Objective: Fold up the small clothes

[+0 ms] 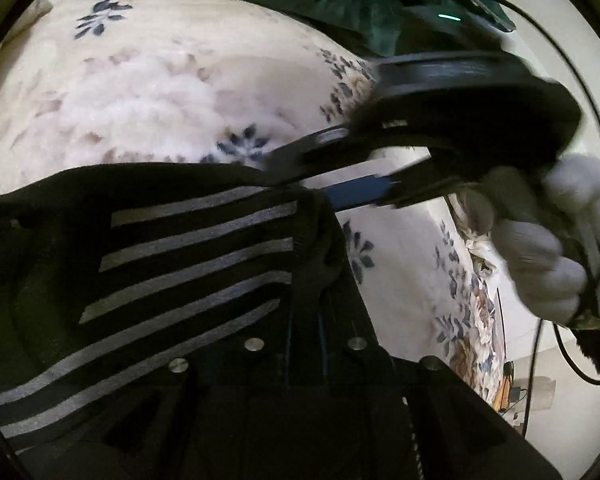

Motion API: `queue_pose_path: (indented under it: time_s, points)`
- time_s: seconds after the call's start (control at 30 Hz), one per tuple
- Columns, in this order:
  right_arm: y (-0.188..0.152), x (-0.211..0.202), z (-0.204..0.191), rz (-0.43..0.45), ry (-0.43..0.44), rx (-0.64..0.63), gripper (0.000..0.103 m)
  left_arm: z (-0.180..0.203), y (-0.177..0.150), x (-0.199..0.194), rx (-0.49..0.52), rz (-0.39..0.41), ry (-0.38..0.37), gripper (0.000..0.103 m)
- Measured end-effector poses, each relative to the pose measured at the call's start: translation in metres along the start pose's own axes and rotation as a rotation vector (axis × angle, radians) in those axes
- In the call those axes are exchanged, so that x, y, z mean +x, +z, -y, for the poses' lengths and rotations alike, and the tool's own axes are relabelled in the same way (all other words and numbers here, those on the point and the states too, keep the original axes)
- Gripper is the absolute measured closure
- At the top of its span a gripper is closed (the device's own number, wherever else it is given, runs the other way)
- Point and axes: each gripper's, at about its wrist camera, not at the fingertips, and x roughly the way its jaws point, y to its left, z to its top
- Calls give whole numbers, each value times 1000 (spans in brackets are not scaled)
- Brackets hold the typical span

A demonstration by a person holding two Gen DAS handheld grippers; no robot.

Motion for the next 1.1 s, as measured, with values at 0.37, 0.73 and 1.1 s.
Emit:
queue_pose_path:
  time_s: [0.37, 0.73, 1.1]
  points:
    - [17, 28, -2, 44, -137, 7, 92, -38, -2, -34, -139, 27, -59, 97]
    - [-91, -56, 63, 241, 153, 280, 52, -45, -11, -100, -162, 106, 19, 52]
    - [-283, 50, 124, 201, 366, 705, 52, -97, -93, -158, -338, 160, 248, 50]
